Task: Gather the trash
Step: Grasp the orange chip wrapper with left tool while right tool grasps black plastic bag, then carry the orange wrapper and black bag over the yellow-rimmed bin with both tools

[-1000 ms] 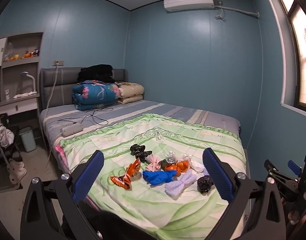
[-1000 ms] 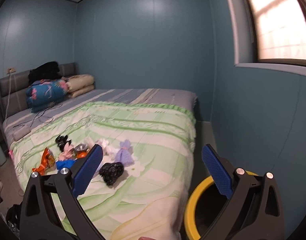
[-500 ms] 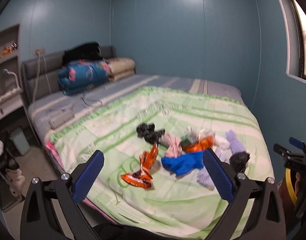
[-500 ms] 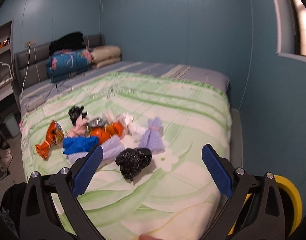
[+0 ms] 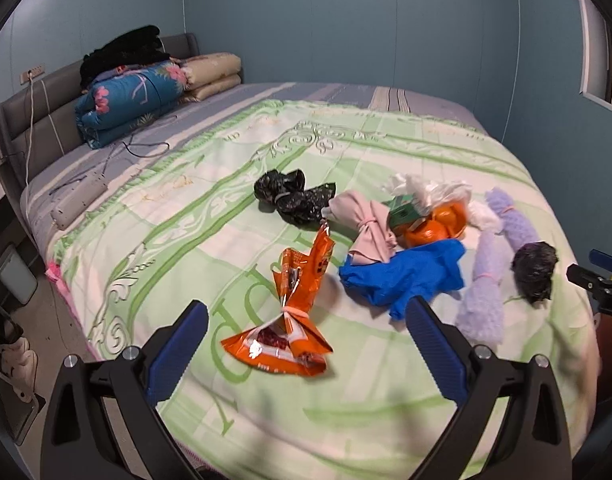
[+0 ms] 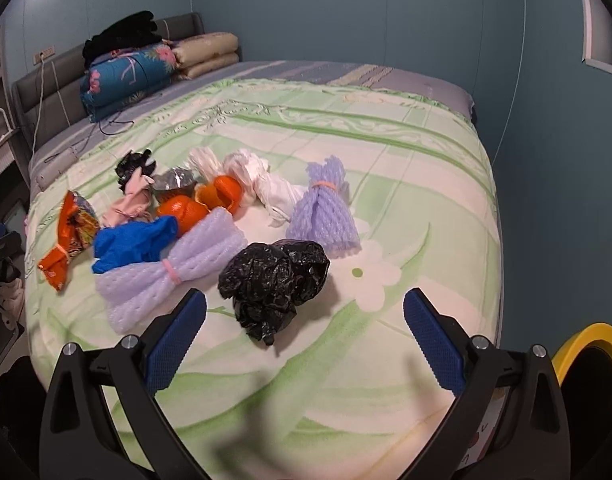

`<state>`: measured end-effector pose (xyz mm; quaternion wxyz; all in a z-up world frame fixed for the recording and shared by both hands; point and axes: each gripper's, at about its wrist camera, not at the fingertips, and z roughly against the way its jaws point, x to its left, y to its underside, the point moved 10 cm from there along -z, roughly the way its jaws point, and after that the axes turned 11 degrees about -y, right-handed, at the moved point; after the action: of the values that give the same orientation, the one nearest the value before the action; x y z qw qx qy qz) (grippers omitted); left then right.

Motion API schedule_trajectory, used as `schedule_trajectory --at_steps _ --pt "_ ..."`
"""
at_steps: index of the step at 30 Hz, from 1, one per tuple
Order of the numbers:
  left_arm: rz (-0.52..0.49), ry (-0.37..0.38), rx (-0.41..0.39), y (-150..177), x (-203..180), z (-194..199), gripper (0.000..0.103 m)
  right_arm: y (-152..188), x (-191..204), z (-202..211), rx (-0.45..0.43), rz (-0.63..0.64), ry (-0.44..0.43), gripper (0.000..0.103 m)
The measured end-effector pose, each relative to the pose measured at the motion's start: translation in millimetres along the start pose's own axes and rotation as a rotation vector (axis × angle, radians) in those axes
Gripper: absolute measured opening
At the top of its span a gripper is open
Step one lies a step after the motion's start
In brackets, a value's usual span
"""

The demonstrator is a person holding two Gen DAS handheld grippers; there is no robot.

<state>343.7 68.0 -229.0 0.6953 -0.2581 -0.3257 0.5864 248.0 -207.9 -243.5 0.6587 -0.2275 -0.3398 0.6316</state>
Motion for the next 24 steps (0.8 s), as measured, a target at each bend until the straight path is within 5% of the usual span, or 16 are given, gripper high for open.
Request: schedule_trajectory --at_steps 10,16,21,24 --pt "0.040 0.011 0.098 2 -1 -62 0.092 -11 -1 -43 0.081 -0.071 -0.045 0.094" --pt "0.014 0.025 0.133 7 -13 -81 0.066 -2 -2 -64 0.150 -0.118 -0.074 0.070" --pt "0.015 0.049 0.156 11 -21 -91 0.029 0 4 -69 0.169 -0.139 -0.117 0.049" --pt "0.030 0.067 0.151 10 -21 -92 0.026 -2 9 -65 0.162 -0.135 -0.135 0.044"
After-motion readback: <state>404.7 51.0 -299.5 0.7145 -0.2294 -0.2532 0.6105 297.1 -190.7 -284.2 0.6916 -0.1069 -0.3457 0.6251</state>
